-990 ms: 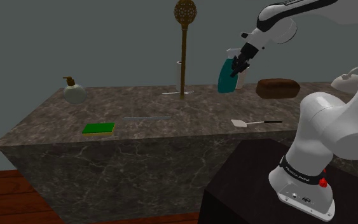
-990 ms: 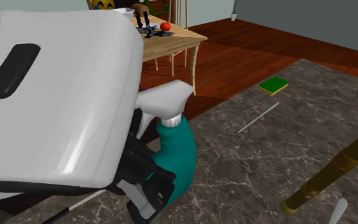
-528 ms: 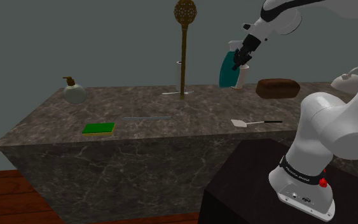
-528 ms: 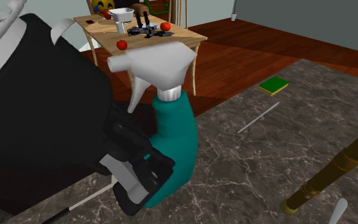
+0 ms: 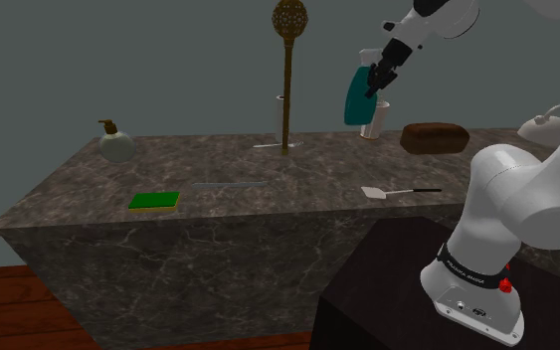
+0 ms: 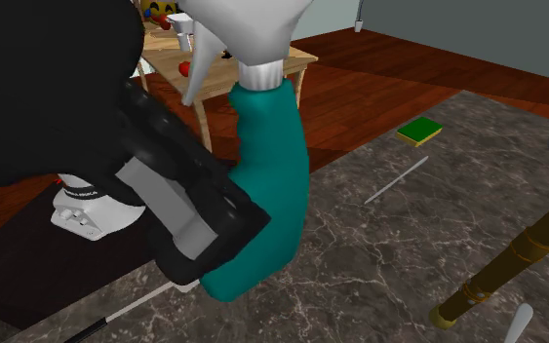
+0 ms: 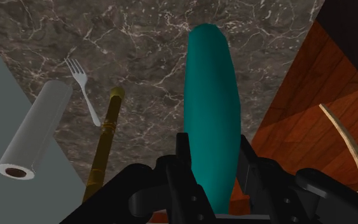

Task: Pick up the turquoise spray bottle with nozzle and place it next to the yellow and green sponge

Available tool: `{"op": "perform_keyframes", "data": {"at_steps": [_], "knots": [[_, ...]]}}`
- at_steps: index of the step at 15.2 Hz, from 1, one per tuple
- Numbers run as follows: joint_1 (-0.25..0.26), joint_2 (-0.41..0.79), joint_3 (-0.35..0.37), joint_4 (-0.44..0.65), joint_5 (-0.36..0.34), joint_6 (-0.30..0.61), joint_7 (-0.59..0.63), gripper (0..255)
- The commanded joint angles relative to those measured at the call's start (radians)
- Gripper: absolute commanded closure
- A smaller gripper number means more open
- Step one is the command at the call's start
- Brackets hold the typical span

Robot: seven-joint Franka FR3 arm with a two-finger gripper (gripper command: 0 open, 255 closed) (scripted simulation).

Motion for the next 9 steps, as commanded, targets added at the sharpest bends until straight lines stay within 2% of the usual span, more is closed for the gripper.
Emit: {"op": "perform_keyframes", "data": {"at_steps": [1,9], "knots": [[-0.005,-0.006,0.014,0.022,-0.002,-0.028,0.012,255],[0.001,-0.002,0.042,0.124,0.005,-0.122,0.046,255]]}}
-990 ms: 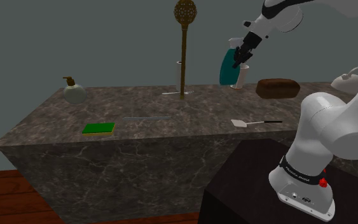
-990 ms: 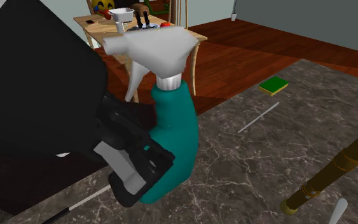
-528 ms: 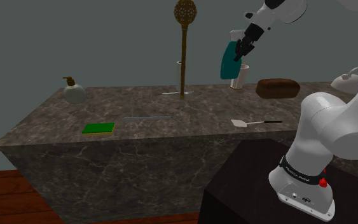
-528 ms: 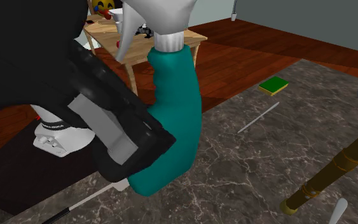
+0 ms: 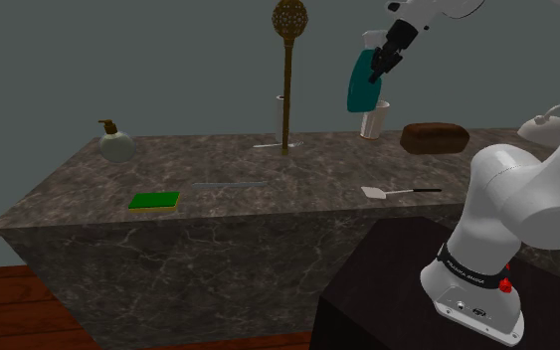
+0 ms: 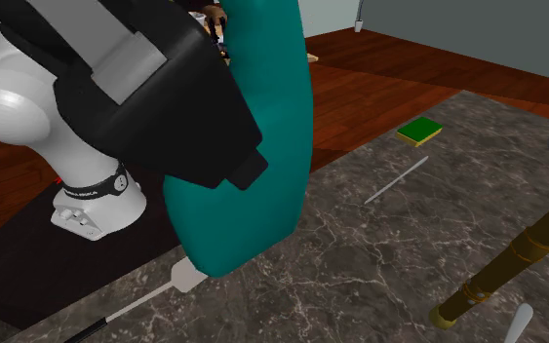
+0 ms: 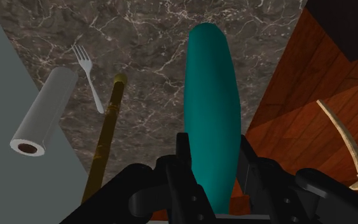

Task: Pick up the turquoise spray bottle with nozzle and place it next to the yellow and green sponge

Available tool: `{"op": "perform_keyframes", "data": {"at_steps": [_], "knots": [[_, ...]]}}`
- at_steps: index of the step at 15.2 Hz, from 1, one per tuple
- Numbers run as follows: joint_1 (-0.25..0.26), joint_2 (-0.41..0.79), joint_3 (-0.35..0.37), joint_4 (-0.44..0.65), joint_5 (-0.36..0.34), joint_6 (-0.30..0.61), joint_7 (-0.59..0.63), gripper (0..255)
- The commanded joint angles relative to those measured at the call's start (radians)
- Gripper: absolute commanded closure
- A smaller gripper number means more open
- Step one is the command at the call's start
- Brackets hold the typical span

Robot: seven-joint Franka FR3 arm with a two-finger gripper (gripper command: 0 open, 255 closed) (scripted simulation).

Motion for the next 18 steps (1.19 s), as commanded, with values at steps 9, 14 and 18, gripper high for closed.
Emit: {"op": "perform_keyframes", "data": {"at_steps": [9,14,18], "knots": [[0.022,0.022,0.015,0.144,0.016,-0.120,0.035,255],[0.040,0.043,0.038,0.150,0.034,-0.104,0.067,255],[0.070,0.078,0.071,0.093,0.063,-0.009,0.108,255]]}}
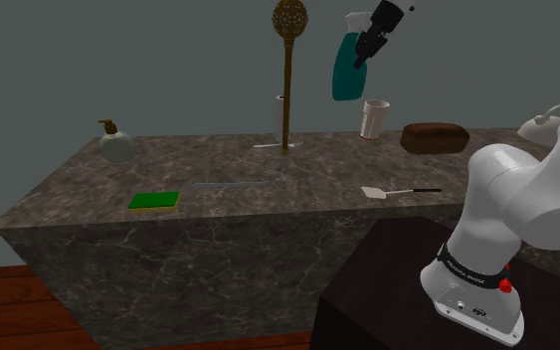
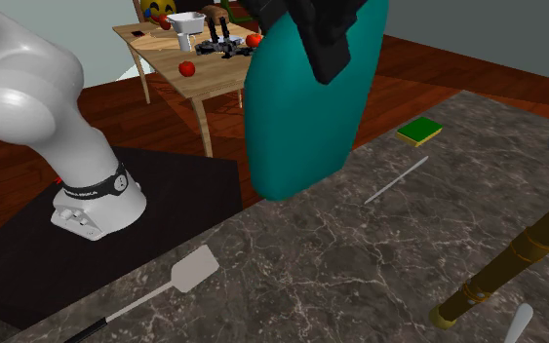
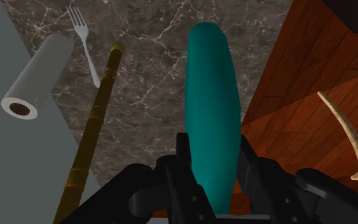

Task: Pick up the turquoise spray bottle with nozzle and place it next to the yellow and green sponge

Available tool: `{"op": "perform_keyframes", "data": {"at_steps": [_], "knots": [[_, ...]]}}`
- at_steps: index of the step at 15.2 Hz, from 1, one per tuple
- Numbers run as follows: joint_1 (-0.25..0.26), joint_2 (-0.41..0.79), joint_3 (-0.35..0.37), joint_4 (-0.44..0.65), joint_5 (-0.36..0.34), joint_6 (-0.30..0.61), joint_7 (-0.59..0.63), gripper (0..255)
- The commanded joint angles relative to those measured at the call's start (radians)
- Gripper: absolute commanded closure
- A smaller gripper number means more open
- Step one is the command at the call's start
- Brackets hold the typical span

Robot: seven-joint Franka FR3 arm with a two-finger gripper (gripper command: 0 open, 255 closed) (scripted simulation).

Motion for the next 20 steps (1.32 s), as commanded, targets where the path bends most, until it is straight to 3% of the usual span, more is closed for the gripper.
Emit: {"op": "perform_keyframes", "data": {"at_steps": [1,11,20], "knots": [[0.020,0.024,0.011,-0.019,0.018,0.045,0.018,255],[0.150,0.206,0.029,-0.057,0.154,0.249,0.069,255],[0.259,0.480,0.015,0.031,0.387,0.348,0.040,255]]}}
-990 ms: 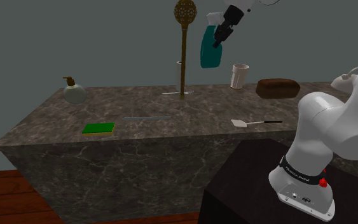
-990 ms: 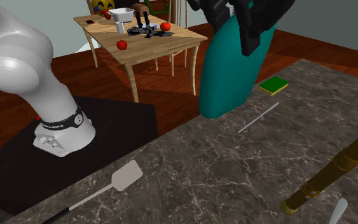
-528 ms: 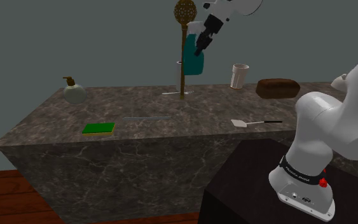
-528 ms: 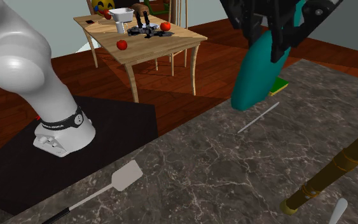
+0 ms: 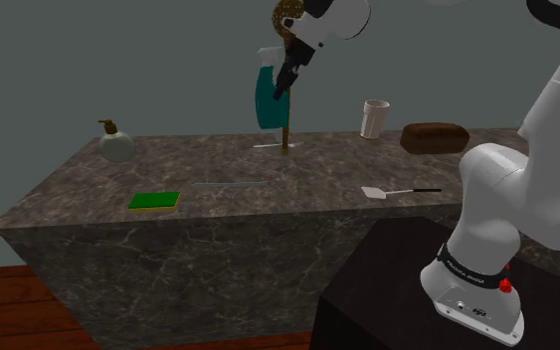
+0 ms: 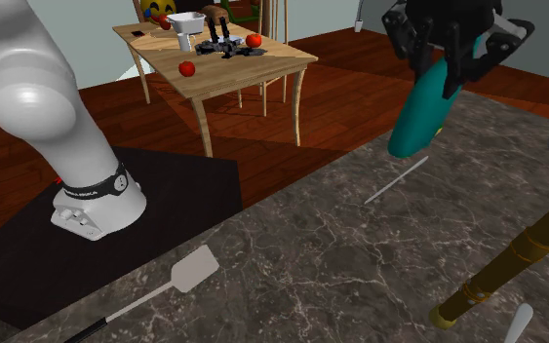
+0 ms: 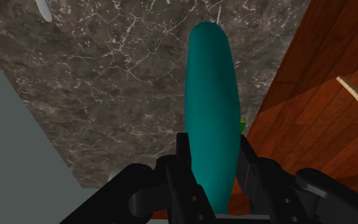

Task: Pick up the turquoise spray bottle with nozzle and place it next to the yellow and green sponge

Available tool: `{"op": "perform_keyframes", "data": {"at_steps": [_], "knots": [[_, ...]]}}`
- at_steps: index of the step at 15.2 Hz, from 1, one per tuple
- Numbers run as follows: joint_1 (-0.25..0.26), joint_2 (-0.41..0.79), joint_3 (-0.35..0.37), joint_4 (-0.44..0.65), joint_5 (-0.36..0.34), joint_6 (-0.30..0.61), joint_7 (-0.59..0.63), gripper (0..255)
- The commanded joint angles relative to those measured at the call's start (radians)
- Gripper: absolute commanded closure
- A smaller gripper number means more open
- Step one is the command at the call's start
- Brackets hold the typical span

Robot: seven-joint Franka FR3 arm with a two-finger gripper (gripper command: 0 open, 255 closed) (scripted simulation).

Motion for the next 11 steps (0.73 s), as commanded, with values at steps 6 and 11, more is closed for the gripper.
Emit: {"op": "perform_keyframes", "data": {"at_steps": [6,11], "knots": [[0.005,0.254,0.041,0.142,0.213,0.018,-0.026,255],[-0.031,0.424,0.101,0.282,0.320,0.013,-0.007,255]]}}
